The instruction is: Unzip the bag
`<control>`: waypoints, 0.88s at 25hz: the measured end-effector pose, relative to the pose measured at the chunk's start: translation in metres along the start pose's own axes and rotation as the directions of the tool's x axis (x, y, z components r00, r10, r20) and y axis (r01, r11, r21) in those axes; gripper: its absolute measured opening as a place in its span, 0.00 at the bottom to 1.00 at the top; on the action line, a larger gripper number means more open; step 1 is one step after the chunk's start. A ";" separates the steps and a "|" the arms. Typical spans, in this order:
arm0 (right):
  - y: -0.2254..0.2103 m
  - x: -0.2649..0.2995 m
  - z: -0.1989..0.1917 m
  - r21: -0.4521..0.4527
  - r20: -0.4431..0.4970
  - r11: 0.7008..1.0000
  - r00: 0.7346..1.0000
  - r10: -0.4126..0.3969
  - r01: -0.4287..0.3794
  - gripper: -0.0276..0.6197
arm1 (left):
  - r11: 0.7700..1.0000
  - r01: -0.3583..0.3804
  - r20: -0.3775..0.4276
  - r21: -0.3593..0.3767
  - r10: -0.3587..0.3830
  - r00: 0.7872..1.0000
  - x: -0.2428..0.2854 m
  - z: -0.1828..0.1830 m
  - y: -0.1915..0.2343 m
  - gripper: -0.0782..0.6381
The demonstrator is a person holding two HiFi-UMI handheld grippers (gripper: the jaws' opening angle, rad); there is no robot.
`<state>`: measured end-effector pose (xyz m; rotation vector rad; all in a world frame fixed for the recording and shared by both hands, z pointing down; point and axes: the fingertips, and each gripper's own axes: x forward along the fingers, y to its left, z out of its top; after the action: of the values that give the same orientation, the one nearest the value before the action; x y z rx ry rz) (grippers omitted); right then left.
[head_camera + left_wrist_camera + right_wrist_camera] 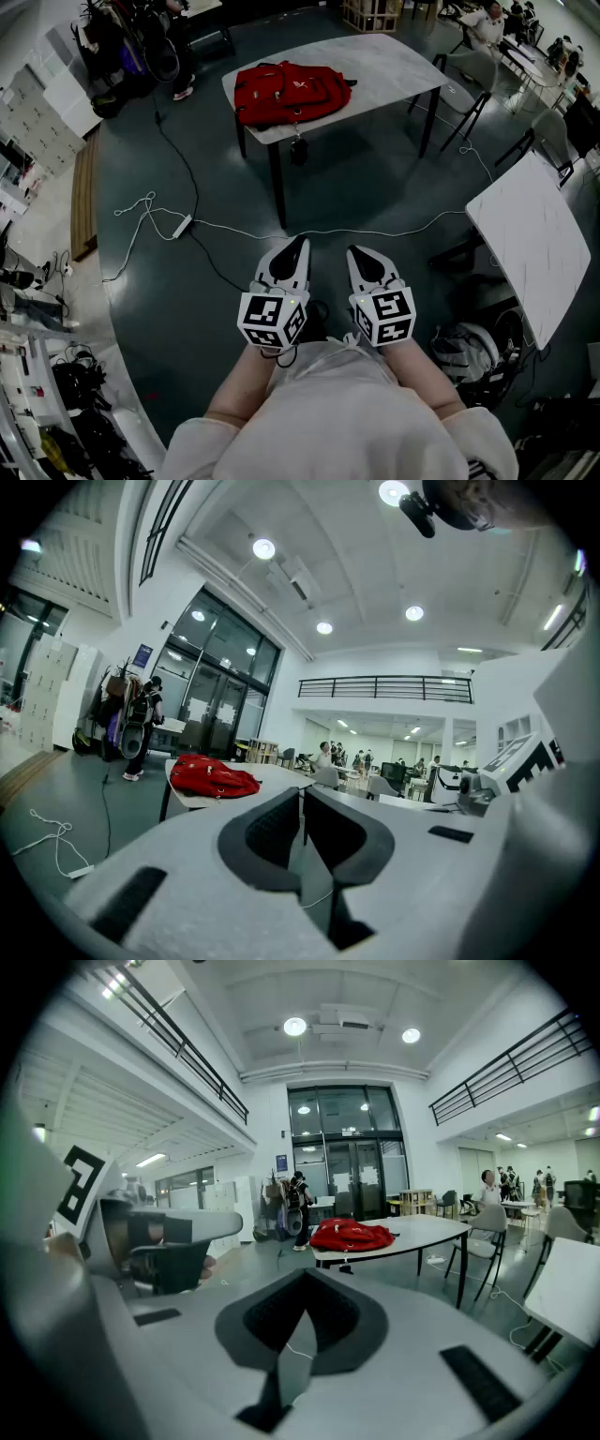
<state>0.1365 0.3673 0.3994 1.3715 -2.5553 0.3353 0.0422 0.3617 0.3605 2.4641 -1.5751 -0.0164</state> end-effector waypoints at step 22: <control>-0.018 0.020 -0.012 0.119 -0.006 0.993 1.000 -0.024 0.024 0.09 | 1.000 0.003 -0.036 -0.012 -0.003 0.999 0.018 -0.012 0.017 0.15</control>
<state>0.1414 0.3457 0.4188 1.4385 -2.5497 0.4935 0.0362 0.3407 0.3768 2.4441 -1.5526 0.0182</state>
